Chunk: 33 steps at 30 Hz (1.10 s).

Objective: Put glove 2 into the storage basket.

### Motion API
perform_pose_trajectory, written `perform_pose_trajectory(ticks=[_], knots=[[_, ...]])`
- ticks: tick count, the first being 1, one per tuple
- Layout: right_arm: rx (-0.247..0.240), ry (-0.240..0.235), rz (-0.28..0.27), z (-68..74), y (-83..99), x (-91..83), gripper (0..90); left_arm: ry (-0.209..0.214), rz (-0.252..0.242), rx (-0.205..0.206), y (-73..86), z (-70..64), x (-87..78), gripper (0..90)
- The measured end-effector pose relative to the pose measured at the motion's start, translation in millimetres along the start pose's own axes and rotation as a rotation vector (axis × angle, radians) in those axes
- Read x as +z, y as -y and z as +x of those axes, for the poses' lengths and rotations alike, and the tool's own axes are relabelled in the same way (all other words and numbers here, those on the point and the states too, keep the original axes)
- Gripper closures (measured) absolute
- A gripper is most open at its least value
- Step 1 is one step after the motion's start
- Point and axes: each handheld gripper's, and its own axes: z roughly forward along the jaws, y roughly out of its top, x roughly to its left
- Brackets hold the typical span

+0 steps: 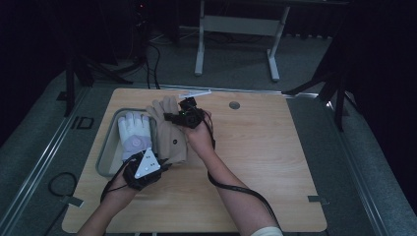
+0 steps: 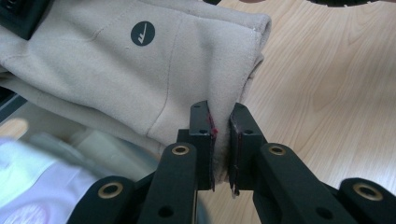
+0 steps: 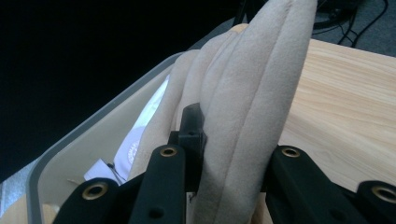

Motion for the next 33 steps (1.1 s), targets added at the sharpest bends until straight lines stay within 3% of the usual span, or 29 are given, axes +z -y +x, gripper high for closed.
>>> perform_pose_trajectory(ticks=[14, 23, 30, 33], knots=[[-0.036, -0.065, 0.034, 30.5, -19.6, 49.4, 73.8, -0.065, 0.037, -0.043, 26.8, 22.4, -23.3, 82.3], [-0.046, -0.108, 0.055, 48.7, -22.8, 82.3, 73.8, -0.084, 0.07, -0.086, 46.9, 34.3, -38.7, 82.2], [-0.042, -0.095, 0.099, 43.4, -11.4, 104.7, 73.7, -0.074, 0.1, -0.124, 60.9, 39.0, -32.5, 82.2], [-0.072, -0.04, 0.131, 40.7, -3.1, 113.4, 73.5, -0.073, 0.112, -0.135, 62.2, 39.8, -28.7, 82.1]])
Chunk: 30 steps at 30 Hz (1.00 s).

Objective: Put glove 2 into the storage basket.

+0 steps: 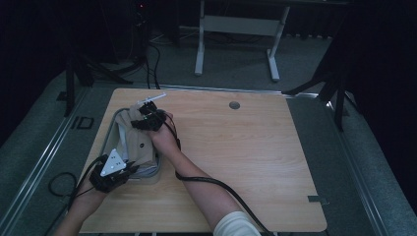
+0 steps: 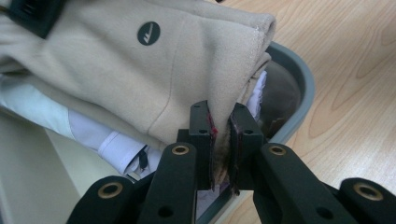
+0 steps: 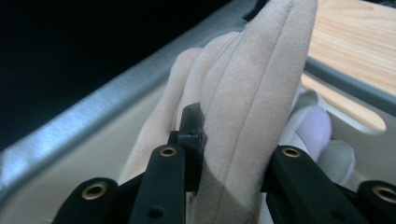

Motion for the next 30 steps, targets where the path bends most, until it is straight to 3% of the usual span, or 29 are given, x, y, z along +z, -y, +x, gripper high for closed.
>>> perform_pose_trajectory(ticks=[5, 8, 12, 17, 18, 20, 21, 22, 25, 28, 30], knots=[[-0.035, 0.037, 0.044, -1.1, 3.5, 6.2, 72.5, 0.017, 0.022, -0.024, 0.2, 2.2, 5.7, 82.1], [-0.053, 0.053, 0.052, -2.3, 6.1, 9.0, 72.0, 0.014, 0.02, -0.023, 0.3, 1.9, 7.2, 81.9], [-0.076, 0.07, 0.049, 0.4, 6.7, 9.5, 70.2, 0.025, 0.016, -0.052, 1.5, 3.6, 8.2, 81.2], [-0.085, 0.097, 0.042, 4.5, 5.4, 4.0, 51.5, 0.037, 0.007, -0.089, 1.8, 5.3, 7.8, 78.8], [-0.083, 0.096, 0.042, 4.6, 4.8, 1.9, 43.2, 0.033, 0.007, -0.091, 1.7, 5.4, 7.4, 76.4], [-0.087, 0.116, 0.038, 4.0, 4.3, -1.2, 36.3, 0.021, -0.002, -0.106, 1.4, 5.5, 6.2, 70.0], [-0.082, 0.109, 0.038, 3.3, 3.9, -2.7, 35.1, -0.006, -0.011, -0.117, 1.0, 5.5, 5.2, 63.0], [-0.076, 0.111, 0.028, 2.6, 3.4, -6.5, 31.2, -0.024, -0.013, -0.13, 0.5, 5.6, 4.6, 49.3], [-0.06, 0.093, 0.028, 1.1, 1.9, -14.2, 25.7, -0.062, -0.068, -0.203, -0.4, 8.2, -3.1, 33.7], [-0.073, 0.067, 0.021, 2.1, 2.2, -23.2, 16.8, -0.069, -0.106, -0.224, -4.3, 8.5, -11.6, 20.1], [-0.107, 0.069, 0.016, 5.1, 3.7, -29.0, 15.7, -0.047, -0.124, -0.221, -7.7, 6.9, -14.9, 15.1]])
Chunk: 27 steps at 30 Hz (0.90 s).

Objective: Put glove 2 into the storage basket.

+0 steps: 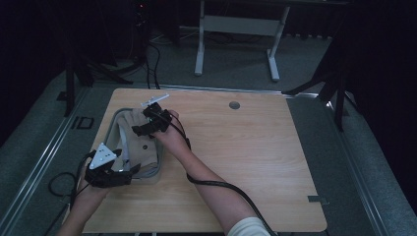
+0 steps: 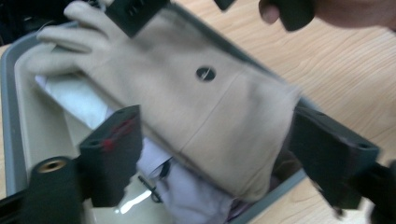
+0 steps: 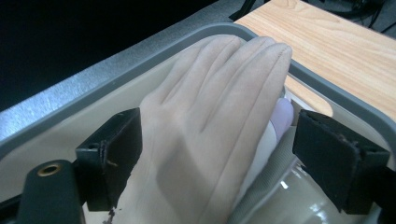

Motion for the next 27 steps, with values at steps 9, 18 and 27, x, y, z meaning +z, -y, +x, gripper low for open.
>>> perform_pose_trajectory(ticks=[9, 18, 27], knots=[[-0.012, 0.0, -0.009, 1.6, 11.2, -23.6, 15.1, 0.081, -0.043, -0.013, -10.9, -21.3, 5.9, 12.5], [-0.017, 0.013, -0.009, -13.3, 25.6, -52.6, 15.1, 0.132, -0.061, 0.0, -23.1, -45.6, 21.9, 12.5], [-0.018, 0.036, 0.008, -29.5, 53.2, -71.4, 15.2, 0.196, -0.066, 0.025, -32.3, -70.3, 38.6, 12.6]])
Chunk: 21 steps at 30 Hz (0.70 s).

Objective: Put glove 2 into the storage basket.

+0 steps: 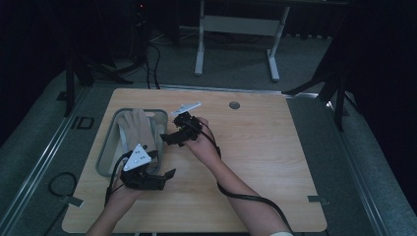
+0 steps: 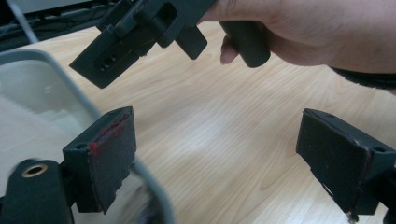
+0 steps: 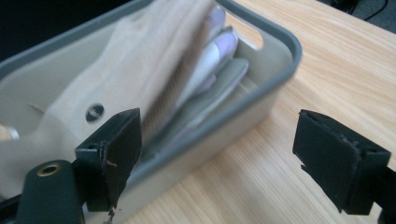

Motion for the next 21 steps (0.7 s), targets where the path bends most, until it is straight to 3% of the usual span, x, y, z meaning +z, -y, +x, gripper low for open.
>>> perform_pose_trajectory(ticks=[10, 11, 21], knots=[[0.017, 0.009, -0.003, -12.6, 24.7, -17.4, 15.2, 0.051, -0.007, 0.018, -3.0, -16.3, 16.9, 12.6], [0.023, 0.011, 0.002, -15.6, 35.1, -20.7, 15.2, 0.059, -0.009, 0.022, -2.1, -19.4, 19.8, 12.6], [0.025, 0.029, 0.019, -26.7, 67.6, -30.0, 16.0, 0.115, 0.024, 0.041, 2.6, -30.7, 39.3, 12.6]])
